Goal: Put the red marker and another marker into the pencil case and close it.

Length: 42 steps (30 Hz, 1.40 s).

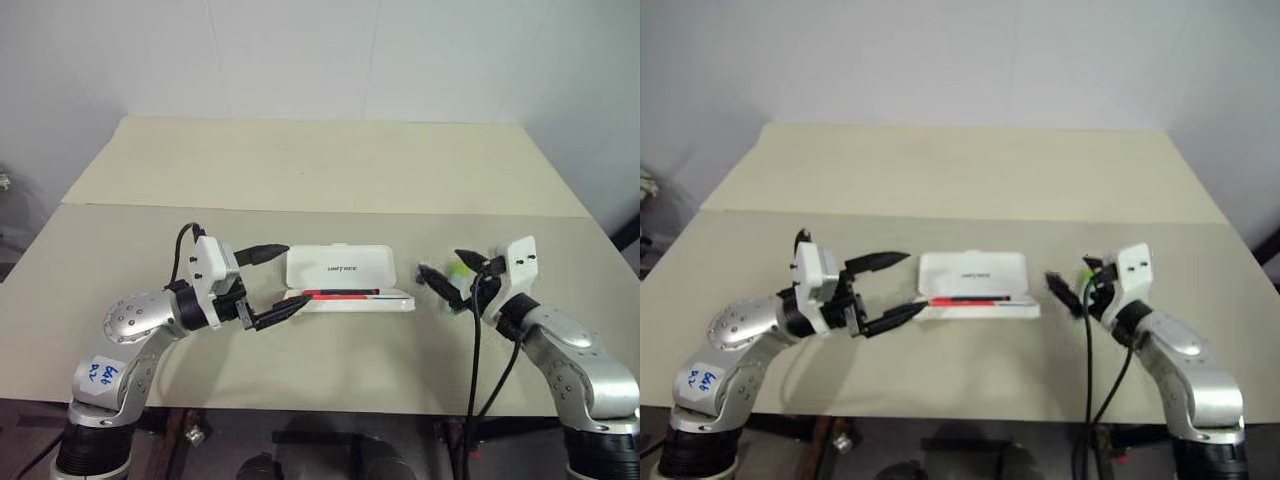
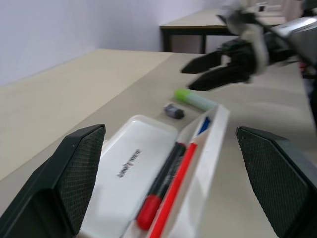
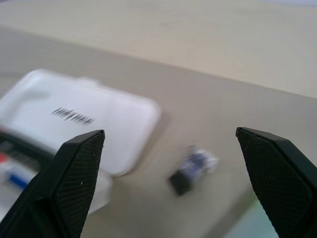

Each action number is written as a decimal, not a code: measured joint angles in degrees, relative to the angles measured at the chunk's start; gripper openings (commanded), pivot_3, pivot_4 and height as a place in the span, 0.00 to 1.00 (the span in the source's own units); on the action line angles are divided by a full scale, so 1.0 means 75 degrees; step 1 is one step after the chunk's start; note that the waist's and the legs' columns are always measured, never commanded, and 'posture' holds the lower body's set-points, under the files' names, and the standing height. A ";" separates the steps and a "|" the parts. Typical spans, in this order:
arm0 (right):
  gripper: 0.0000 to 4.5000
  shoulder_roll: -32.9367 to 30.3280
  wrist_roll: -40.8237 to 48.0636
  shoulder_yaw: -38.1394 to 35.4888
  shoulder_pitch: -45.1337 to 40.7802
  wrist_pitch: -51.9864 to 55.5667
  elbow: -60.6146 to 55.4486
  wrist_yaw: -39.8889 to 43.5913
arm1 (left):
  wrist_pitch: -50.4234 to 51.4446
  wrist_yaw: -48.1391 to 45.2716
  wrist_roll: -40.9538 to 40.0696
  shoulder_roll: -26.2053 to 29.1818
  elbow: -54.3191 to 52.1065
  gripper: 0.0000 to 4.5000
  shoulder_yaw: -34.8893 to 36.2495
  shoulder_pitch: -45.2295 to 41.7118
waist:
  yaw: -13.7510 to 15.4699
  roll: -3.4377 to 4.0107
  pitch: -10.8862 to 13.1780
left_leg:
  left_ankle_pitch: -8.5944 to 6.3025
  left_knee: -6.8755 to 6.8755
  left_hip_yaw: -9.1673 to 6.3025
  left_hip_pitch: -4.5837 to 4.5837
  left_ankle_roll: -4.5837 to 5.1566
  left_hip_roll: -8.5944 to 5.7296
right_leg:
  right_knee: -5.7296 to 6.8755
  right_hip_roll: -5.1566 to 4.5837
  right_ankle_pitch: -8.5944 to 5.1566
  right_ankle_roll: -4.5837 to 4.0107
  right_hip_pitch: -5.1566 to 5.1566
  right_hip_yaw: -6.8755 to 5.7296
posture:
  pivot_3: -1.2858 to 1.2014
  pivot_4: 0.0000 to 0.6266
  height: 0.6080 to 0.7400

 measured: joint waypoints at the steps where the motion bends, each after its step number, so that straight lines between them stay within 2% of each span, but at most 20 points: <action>1: 1.00 -0.0103 -0.0009 0.0070 0.0073 -0.0007 -0.0022 0.0119 | -0.0021 0.0021 0.0025 0.0012 0.0028 1.00 -0.0002 -0.0011 | -0.0005 -0.0002 -0.0001 | 0.0000 0.0000 0.0000 0.0000 0.0000 0.0000 | 0.0000 0.0000 0.0000 0.0000 0.0000 0.0000 | 0.52 0.24 1.00; 8: 1.00 -0.0538 -0.0313 0.0294 0.0528 -0.0264 0.0033 0.0765 | -0.0050 0.0118 0.0036 0.0216 0.0264 1.00 0.0115 -0.0155 | -0.0015 -0.0001 -0.0001 | 0.0000 0.0000 0.0001 0.0003 0.0000 0.0000 | 0.0002 0.0001 0.0000 0.0000 0.0000 0.0001 | 0.52 0.24 1.00; 15: 1.00 -0.0554 -0.0800 0.0519 0.0542 -0.0786 0.0558 0.0947 | -0.0050 0.0047 0.0034 0.0363 0.0272 1.00 0.0119 -0.0155 | -0.0010 -0.0002 -0.0001 | 0.0000 0.0001 0.0002 0.0004 0.0000 0.0000 | 0.0003 0.0001 0.0000 0.0000 0.0000 0.0001 | 0.52 0.24 1.00; 26: 1.00 0.0350 -0.1480 0.0460 0.0113 -0.1226 0.1583 -0.0493 | -0.0093 -0.0021 0.0034 0.0381 0.0288 1.00 0.0109 -0.0158 | -0.0006 -0.0003 -0.0001 | 0.0000 0.0000 0.0005 0.0002 -0.0001 0.0000 | 0.0002 0.0000 0.0000 0.0000 -0.0001 0.0002 | 0.52 0.24 1.00; 35: 1.00 0.0641 -0.1617 0.0140 0.0237 -0.1217 0.1638 -0.1358 | -0.0127 -0.0151 0.0031 0.0383 0.0314 1.00 0.0107 -0.0158 | -0.0014 -0.0003 -0.0001 | 0.0000 0.0000 0.0005 0.0004 -0.0001 0.0000 | 0.0004 0.0001 0.0000 0.0000 -0.0001 0.0002 | 0.52 0.24 1.00; 42: 1.00 0.0839 -0.1595 0.0183 0.0337 -0.0824 0.1487 -0.1584 | -0.0165 -0.0173 0.0030 0.0381 0.0351 1.00 0.0105 -0.0163 | -0.0001 -0.0005 -0.0002 | 0.0000 0.0000 0.0004 0.0005 -0.0001 0.0000 | 0.0005 0.0000 0.0000 0.0000 0.0000 0.0001 | 0.52 0.24 1.00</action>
